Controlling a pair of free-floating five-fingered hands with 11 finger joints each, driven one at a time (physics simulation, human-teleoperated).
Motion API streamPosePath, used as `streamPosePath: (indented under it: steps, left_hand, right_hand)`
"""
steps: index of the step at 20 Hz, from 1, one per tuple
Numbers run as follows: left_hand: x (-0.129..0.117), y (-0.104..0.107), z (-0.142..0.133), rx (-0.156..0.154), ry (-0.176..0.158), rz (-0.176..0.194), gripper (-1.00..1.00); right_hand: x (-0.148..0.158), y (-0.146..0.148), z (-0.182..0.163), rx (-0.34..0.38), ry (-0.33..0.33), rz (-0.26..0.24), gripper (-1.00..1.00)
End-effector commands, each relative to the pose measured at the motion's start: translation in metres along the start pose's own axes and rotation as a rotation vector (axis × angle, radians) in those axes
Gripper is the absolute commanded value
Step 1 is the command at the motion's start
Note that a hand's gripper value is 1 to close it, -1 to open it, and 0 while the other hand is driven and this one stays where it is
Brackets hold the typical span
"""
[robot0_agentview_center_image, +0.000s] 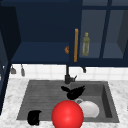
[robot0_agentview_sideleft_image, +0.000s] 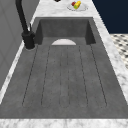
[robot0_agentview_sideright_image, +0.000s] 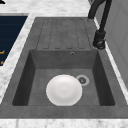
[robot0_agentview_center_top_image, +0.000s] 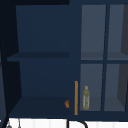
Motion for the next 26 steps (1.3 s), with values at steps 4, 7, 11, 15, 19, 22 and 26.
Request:
streamPosePath:
  steps: [4,7,11,15,19,22,26]
  left_hand:
    - [0.000,0.000,0.000,0.000,0.000,0.000,0.00]
    - [0.000,0.000,0.000,0.000,0.000,0.000,0.00]
    - [0.000,0.000,0.000,0.000,0.000,0.000,0.00]
    - [0.000,0.000,0.000,0.000,0.000,0.000,0.00]
    - [0.000,0.000,0.000,0.000,0.000,0.000,0.00]
    - [0.000,0.000,0.000,0.000,0.000,0.000,0.00]
    - [0.000,0.000,0.000,0.000,0.000,0.000,0.00]
  right_hand:
    - [0.043,-0.030,0.038,0.006,-0.017,-0.020,-1.00]
    - [0.064,-0.043,0.052,0.003,-0.028,-0.010,-1.00]
    - [0.090,-0.058,0.071,-0.001,-0.048,-0.002,-1.00]
    - [0.119,-0.066,0.088,-0.005,-0.052,0.008,-1.00]
    - [0.146,-0.072,0.106,-0.012,-0.056,0.011,-1.00]
    - [0.169,-0.078,0.117,-0.015,-0.056,0.011,-1.00]
    - [0.197,-0.091,0.131,-0.009,-0.065,0.011,-1.00]
